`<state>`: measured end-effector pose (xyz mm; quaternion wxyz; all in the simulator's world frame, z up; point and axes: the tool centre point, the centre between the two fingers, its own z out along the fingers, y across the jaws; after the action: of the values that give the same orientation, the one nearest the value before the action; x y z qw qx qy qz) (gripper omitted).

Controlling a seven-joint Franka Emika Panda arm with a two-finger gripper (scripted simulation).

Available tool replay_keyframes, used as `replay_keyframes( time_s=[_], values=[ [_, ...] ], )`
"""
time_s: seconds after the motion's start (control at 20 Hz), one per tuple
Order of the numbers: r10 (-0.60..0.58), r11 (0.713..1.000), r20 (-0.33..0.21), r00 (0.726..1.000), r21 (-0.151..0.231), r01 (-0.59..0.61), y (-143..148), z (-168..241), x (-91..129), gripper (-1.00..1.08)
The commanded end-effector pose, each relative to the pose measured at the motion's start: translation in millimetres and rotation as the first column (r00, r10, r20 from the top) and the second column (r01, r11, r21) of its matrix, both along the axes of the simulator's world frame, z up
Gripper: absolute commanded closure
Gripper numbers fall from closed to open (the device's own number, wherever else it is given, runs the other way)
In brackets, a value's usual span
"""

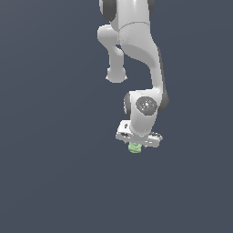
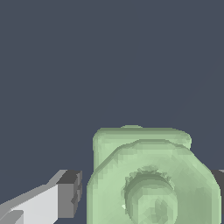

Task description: Pick up the object and move it to a goal position.

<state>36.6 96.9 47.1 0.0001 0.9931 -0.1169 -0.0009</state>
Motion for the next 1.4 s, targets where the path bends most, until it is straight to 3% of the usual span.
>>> replay_keyframes(
  time_s=[0.0, 0.15, 0.2, 0.9, 1.35],
  values=[
    [-0.001, 1.000, 0.002, 1.000, 0.000, 0.001, 0, -6, 1, -0.92],
    [-0.001, 1.000, 0.002, 1.000, 0.000, 0.001, 0, -6, 2, -0.92],
    [-0.001, 1.000, 0.002, 1.000, 0.000, 0.001, 0, -6, 2, 1.08],
    [-0.001, 1.000, 0.002, 1.000, 0.000, 0.001, 1, -3, 0, 1.08],
    [-0.001, 1.000, 0.002, 1.000, 0.000, 0.001, 6, 31, -14, 1.08]
  ],
)
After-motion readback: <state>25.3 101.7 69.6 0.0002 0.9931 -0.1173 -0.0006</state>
